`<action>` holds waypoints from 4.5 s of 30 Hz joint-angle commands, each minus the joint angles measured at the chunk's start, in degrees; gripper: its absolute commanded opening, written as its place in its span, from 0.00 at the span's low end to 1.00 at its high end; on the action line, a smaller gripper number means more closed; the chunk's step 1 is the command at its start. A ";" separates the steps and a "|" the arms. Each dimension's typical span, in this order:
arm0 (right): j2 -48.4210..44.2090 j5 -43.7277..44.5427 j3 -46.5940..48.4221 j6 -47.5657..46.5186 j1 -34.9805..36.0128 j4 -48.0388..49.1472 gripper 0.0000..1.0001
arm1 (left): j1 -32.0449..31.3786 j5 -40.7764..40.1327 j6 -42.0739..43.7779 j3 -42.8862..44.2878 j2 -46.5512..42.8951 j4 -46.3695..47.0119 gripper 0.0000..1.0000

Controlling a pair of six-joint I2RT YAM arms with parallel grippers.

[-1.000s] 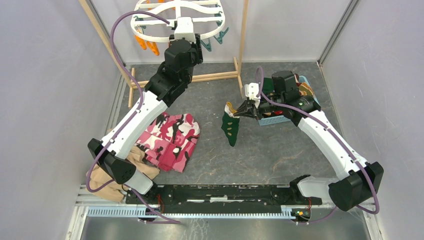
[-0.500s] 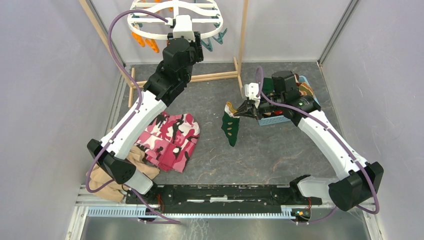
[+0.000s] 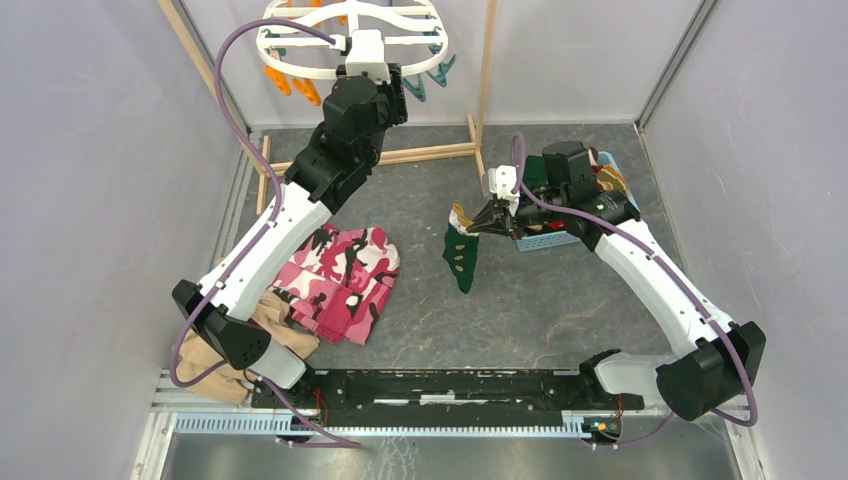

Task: Clip the socks to the hanger
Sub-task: Open the clamp at the hanger, then clamp the sock onto the hanger.

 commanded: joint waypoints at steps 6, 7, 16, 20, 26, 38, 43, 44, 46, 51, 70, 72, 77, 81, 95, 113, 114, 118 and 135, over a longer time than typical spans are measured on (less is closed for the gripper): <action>0.00 -0.26 0.47 0.13 -0.15 0.98 0.00 | 0.01 0.95 -0.20 1.73 -1.94 1.34 0.48; 0.00 -0.25 0.50 0.08 -0.19 0.95 0.00 | 0.01 1.04 -0.23 1.82 -1.94 1.24 0.45; -0.14 0.19 0.47 0.04 -0.15 0.94 0.00 | 0.01 2.31 -1.34 2.79 -1.90 -0.03 0.22; 0.00 0.11 0.61 1.21 -0.07 2.29 0.00 | 0.01 2.69 -2.10 3.03 -2.09 -0.63 0.16; 0.87 6.82 0.85 9.67 2.62 16.11 0.00 | 0.01 3.78 -4.22 3.34 -2.61 -1.70 0.13; 10.95 26.29 13.71 17.29 12.08 28.04 0.00 | 0.10 5.73 -6.84 3.21 -2.64 -1.85 0.11; 14.48 25.96 19.45 18.23 12.66 29.22 0.00 | 0.11 6.14 -7.16 3.08 -2.73 -1.85 0.11; 15.19 25.95 20.45 18.19 12.71 29.53 0.00 | 0.10 6.14 -7.18 3.08 -2.80 -1.87 0.10; 16.27 26.25 22.58 18.19 12.68 30.19 0.00 | 0.17 6.14 -7.15 3.00 -2.90 -1.85 0.10; 18.30 25.52 24.94 17.88 12.70 31.53 0.00 | 0.19 6.38 -7.31 2.65 -3.21 -1.60 0.10; 21.44 24.05 28.49 14.39 12.71 32.15 0.00 | 0.19 7.11 -7.68 2.55 -3.04 -1.76 0.10; 21.62 24.73 28.91 14.95 12.71 32.50 0.00 | 0.19 7.15 -7.68 2.55 -3.00 -1.76 0.10; 22.13 25.82 29.82 15.84 12.68 32.60 0.00 | 0.17 7.28 -7.79 2.42 -2.89 -1.84 0.09; 22.28 26.24 30.37 15.95 12.63 32.58 0.00 | 0.19 7.37 -7.88 2.29 -2.95 -1.89 0.09; 22.33 28.13 31.09 13.66 12.88 32.14 0.00 | 0.16 8.03 -8.61 2.15 -2.80 -1.85 0.09; 22.77 31.29 32.89 17.84 12.88 35.21 0.00 | 0.28 8.77 -9.73 1.58 -2.53 -1.50 0.11; 22.79 31.47 32.74 17.67 12.91 35.21 0.00 | 0.26 8.78 -9.84 1.58 -2.55 -1.56 0.11; 22.51 31.78 31.99 17.27 12.89 34.95 0.00 | 0.36 8.87 -10.04 1.50 -2.81 -1.50 0.24; 21.71 32.36 30.39 16.31 12.88 33.91 0.00 | 0.54 9.03 -10.37 0.50 -4.84 -1.56 0.70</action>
